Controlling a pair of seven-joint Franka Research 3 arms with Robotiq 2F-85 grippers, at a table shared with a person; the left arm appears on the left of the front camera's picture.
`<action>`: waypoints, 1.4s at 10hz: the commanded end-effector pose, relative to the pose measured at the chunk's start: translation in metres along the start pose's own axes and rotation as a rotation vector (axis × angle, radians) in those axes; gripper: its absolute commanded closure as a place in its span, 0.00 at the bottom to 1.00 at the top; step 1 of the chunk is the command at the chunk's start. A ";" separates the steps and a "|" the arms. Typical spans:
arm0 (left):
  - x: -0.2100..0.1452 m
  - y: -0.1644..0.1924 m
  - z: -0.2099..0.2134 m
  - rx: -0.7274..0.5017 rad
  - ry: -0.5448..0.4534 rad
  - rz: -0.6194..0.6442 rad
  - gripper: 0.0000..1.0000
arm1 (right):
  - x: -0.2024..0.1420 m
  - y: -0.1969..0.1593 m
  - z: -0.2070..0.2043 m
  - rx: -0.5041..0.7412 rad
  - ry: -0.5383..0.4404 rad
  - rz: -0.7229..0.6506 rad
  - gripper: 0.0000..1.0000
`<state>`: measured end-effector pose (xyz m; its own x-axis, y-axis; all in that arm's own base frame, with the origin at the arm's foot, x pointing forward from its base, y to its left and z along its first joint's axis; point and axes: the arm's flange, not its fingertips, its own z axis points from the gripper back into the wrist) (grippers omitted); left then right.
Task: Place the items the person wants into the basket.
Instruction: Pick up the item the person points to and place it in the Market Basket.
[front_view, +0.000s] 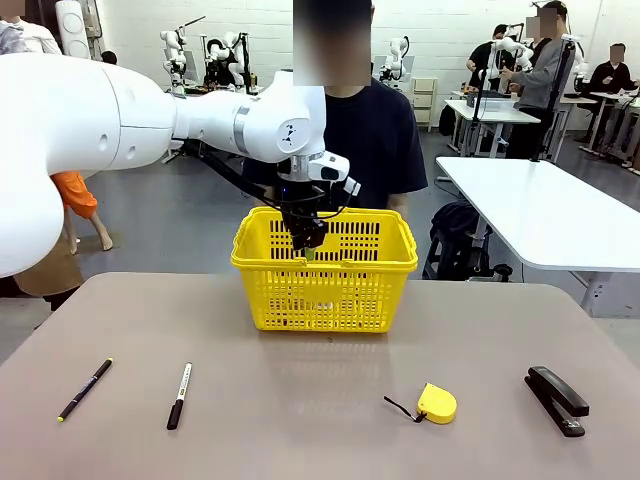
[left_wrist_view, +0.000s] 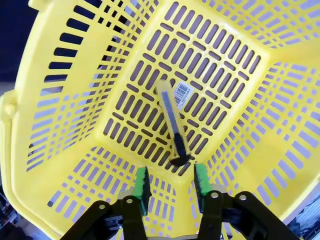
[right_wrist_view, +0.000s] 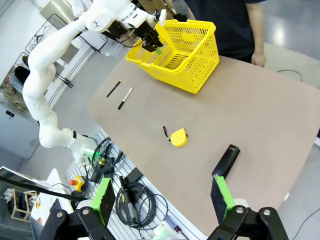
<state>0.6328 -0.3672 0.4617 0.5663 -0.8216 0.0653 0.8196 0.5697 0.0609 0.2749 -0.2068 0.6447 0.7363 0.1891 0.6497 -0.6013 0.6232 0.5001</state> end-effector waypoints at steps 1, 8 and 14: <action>0.006 0.006 0.012 -0.022 -0.006 -0.017 0.00 | 0.001 0.000 0.001 0.015 -0.013 0.013 0.00; -0.006 0.002 0.039 -0.001 0.000 0.042 0.00 | 0.001 0.000 0.001 0.015 -0.013 0.013 0.00; -0.262 -0.070 0.181 0.148 -0.204 0.250 0.00 | 0.001 0.000 0.001 0.015 -0.013 0.013 0.00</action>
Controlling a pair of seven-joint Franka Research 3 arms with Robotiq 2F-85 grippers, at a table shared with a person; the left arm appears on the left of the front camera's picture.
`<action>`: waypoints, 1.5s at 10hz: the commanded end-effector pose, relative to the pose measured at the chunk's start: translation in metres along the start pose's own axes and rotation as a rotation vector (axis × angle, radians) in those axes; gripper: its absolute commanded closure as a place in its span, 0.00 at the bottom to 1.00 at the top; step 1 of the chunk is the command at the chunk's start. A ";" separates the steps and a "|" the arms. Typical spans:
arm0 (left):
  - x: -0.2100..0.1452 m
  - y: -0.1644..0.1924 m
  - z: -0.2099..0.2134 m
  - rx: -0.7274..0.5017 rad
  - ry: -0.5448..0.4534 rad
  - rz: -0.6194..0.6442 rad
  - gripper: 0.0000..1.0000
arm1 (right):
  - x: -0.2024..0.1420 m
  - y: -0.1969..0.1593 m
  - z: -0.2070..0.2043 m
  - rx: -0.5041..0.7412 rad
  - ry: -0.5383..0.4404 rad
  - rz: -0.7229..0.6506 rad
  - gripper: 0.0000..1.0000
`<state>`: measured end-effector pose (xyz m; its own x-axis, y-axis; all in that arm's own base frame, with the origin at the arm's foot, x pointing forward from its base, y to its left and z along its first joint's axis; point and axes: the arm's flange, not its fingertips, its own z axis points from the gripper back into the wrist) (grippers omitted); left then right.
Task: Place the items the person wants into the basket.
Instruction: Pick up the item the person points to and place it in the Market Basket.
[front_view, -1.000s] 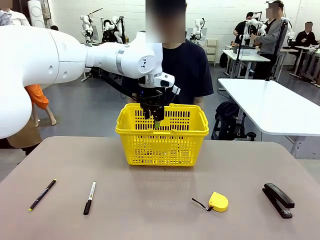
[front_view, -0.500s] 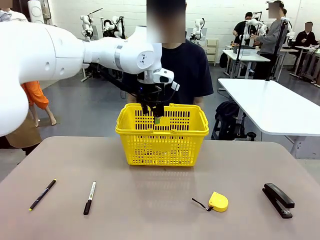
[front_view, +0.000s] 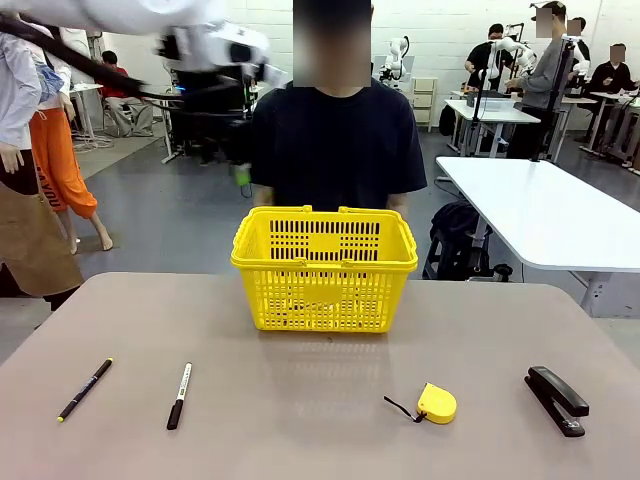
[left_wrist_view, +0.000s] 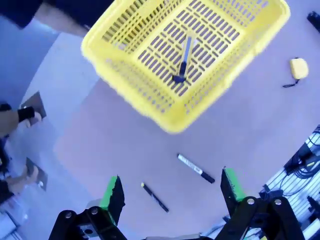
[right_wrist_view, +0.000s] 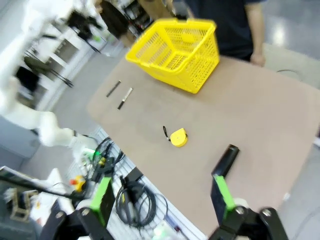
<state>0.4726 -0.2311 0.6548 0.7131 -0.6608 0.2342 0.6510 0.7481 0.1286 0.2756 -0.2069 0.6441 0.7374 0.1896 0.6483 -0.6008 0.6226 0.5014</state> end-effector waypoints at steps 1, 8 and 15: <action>-0.106 -0.003 -0.016 0.054 -0.050 0.036 0.00 | 0.001 0.001 0.001 0.014 -0.014 0.015 0.00; -0.162 0.031 -0.031 0.051 -0.042 0.103 0.00 | 0.001 0.001 0.001 0.014 -0.014 0.015 0.00; -0.203 0.053 0.009 -0.197 -0.222 -0.127 0.00 | 0.001 0.001 0.001 0.014 -0.014 0.015 0.00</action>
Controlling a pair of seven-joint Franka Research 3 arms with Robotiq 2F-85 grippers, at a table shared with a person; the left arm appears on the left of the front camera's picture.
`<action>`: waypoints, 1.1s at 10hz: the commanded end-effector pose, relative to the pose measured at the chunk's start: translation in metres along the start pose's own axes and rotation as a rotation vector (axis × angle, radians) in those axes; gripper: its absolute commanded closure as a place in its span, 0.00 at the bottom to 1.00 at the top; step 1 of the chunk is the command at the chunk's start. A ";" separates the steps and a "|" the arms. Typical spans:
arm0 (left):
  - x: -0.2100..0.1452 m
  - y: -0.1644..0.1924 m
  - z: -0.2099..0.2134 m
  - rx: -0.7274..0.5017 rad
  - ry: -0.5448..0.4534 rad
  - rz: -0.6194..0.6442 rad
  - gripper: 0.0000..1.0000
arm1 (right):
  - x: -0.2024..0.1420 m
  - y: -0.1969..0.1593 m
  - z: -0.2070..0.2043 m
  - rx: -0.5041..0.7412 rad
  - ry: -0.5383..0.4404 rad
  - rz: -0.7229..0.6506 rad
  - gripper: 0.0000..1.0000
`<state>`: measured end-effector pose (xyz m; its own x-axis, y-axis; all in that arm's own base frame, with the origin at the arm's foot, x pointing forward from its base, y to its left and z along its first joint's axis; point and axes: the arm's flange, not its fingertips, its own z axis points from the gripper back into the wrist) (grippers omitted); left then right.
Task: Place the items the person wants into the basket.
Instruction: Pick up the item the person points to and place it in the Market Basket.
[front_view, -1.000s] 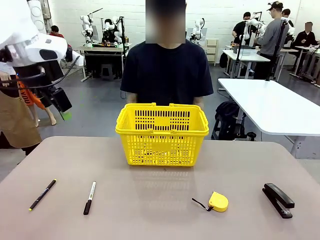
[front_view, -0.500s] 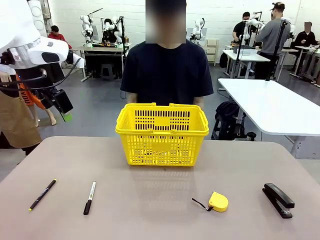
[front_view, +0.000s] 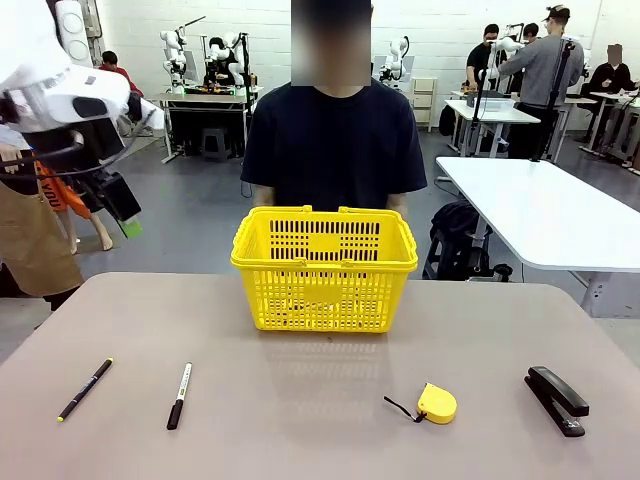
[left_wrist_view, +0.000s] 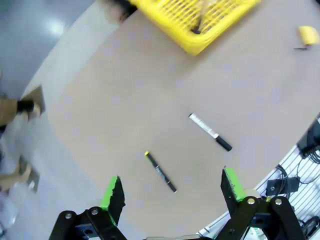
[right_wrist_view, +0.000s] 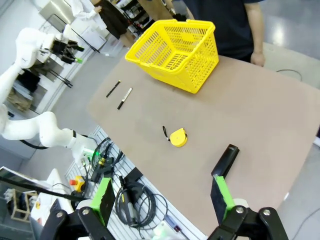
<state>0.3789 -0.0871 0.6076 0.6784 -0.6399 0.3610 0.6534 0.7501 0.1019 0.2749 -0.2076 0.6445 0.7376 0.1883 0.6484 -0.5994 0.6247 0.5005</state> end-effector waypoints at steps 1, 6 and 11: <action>-0.049 0.029 0.056 -0.326 -0.173 -0.203 0.00 | 0.001 0.001 0.000 0.016 -0.013 0.015 0.00; -0.166 0.129 0.147 -0.469 -0.430 -0.425 0.00 | 0.001 0.001 0.000 0.016 -0.013 0.015 0.00; -0.213 0.170 0.096 -0.471 -0.657 -0.266 0.00 | 0.001 0.001 0.000 0.016 -0.013 0.015 0.00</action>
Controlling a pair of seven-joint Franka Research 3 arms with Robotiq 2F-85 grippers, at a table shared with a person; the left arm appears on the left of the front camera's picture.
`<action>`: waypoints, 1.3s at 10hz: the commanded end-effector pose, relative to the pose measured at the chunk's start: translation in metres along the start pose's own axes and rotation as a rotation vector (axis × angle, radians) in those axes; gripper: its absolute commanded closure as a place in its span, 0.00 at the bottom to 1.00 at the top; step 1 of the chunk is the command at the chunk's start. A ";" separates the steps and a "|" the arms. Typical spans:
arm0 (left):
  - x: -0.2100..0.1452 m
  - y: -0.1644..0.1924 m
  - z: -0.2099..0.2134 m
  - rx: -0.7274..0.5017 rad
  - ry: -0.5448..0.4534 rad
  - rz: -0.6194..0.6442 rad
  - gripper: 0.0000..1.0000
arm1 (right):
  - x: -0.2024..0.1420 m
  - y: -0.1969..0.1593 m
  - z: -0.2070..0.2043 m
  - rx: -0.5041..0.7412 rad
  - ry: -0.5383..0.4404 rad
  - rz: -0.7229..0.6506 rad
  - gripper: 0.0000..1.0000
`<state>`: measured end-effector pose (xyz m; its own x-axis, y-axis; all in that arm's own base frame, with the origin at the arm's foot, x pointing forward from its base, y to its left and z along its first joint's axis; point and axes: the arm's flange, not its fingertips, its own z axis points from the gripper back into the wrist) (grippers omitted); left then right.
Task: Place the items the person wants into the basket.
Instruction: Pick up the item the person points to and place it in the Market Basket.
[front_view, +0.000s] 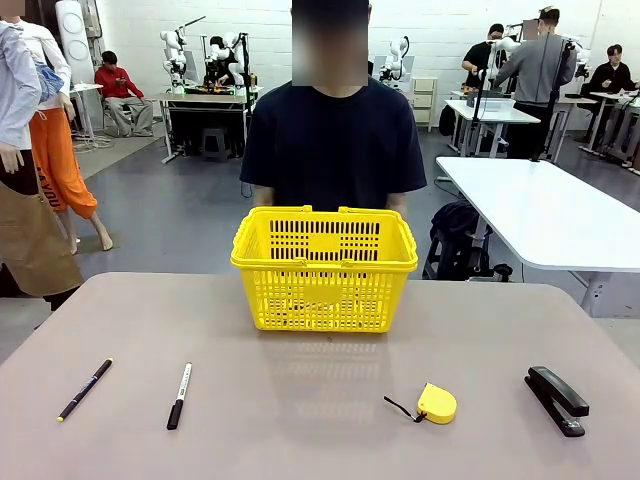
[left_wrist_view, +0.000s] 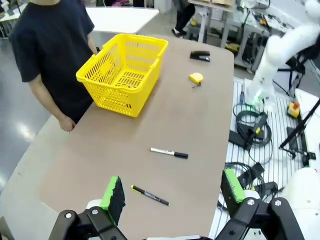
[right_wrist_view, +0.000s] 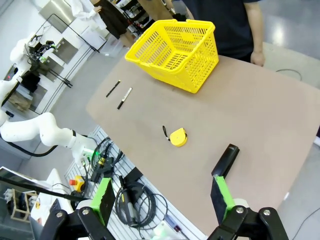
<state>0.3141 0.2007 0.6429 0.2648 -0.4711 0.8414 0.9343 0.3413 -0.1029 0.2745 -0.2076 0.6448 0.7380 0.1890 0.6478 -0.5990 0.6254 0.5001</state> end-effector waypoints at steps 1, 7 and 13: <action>-0.013 0.000 -0.006 0.021 -0.040 0.008 0.00 | 0.001 0.000 0.000 0.017 -0.014 0.015 0.00; -0.011 0.005 -0.003 0.006 -0.026 0.019 0.00 | 0.001 0.000 0.000 0.017 -0.014 0.015 0.00; -0.011 0.005 -0.003 0.006 -0.026 0.019 0.00 | 0.001 0.000 0.000 0.017 -0.014 0.015 0.00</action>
<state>0.3161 0.2036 0.6304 0.3032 -0.4466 0.8418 0.9180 0.3738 -0.1323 0.2745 -0.2076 0.6449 0.7379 0.1893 0.6478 -0.5993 0.6252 0.5000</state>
